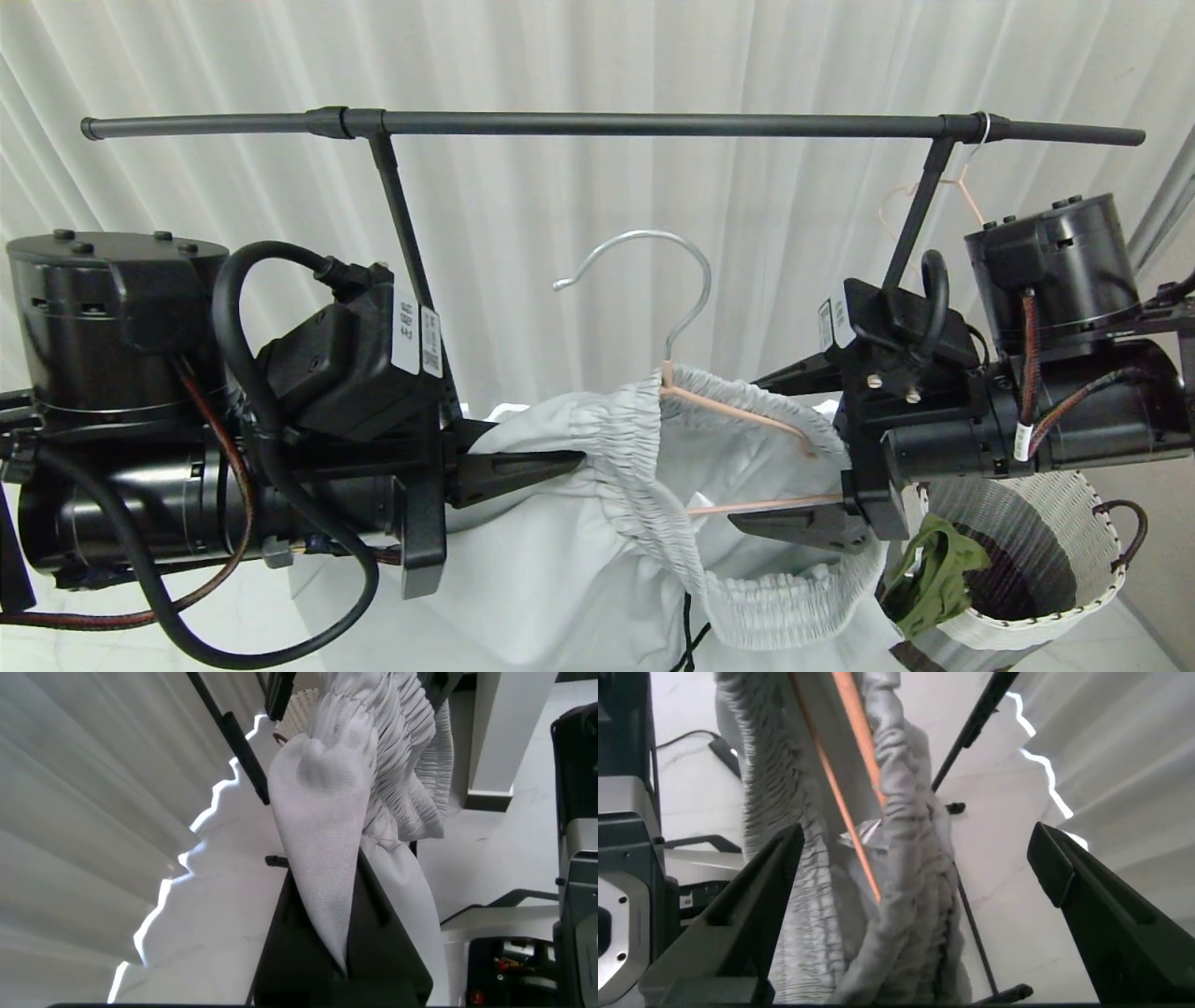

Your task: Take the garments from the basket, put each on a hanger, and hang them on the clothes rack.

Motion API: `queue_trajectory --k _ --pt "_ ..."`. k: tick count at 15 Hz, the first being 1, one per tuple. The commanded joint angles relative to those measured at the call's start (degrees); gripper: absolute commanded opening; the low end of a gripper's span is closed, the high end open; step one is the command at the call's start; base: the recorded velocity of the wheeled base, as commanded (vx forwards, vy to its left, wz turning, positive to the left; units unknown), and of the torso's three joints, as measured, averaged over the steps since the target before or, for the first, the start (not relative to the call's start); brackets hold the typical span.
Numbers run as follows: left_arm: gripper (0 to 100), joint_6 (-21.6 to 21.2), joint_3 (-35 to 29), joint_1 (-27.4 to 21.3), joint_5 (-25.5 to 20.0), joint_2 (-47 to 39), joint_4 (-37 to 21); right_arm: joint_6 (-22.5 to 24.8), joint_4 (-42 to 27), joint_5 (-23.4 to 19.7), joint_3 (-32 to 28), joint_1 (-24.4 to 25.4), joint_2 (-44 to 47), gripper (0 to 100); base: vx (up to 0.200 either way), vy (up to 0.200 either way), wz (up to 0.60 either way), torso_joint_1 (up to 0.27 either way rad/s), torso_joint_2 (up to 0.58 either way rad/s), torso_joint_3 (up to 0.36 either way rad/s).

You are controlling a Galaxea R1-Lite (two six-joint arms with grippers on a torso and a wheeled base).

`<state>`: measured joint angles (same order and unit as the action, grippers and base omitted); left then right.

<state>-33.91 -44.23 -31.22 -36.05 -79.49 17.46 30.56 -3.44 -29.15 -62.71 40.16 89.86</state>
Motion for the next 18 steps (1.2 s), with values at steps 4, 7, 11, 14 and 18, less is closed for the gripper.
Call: queue_trajectory --k 4,7,11,14,18 --pt "0 -0.28 0.02 -1.12 0.01 -0.13 0.03 -0.06 -0.08 -0.03 -0.57 1.24 1.29 100 0.000 0.000 0.00 0.000 0.00 0.000" --pt "0 -0.28 0.02 -1.74 0.01 0.04 0.03 -0.06 -0.08 0.06 -0.57 1.42 1.64 100 0.000 0.000 0.00 0.000 0.00 0.000" --pt "0 -0.28 0.02 -1.74 0.01 0.31 0.03 -0.06 0.36 0.67 -0.66 1.33 2.08 0 0.000 0.000 0.00 0.000 0.00 0.000" --pt "0 -0.28 0.11 -1.74 0.01 0.31 0.03 0.02 0.71 1.99 -0.75 1.24 2.25 0 0.000 0.000 0.00 0.000 0.00 0.000" --pt "100 -0.28 0.11 -1.83 0.28 0.48 0.03 2.49 2.82 2.08 -0.75 1.15 2.34 0 0.000 0.000 0.00 0.000 0.00 0.000"
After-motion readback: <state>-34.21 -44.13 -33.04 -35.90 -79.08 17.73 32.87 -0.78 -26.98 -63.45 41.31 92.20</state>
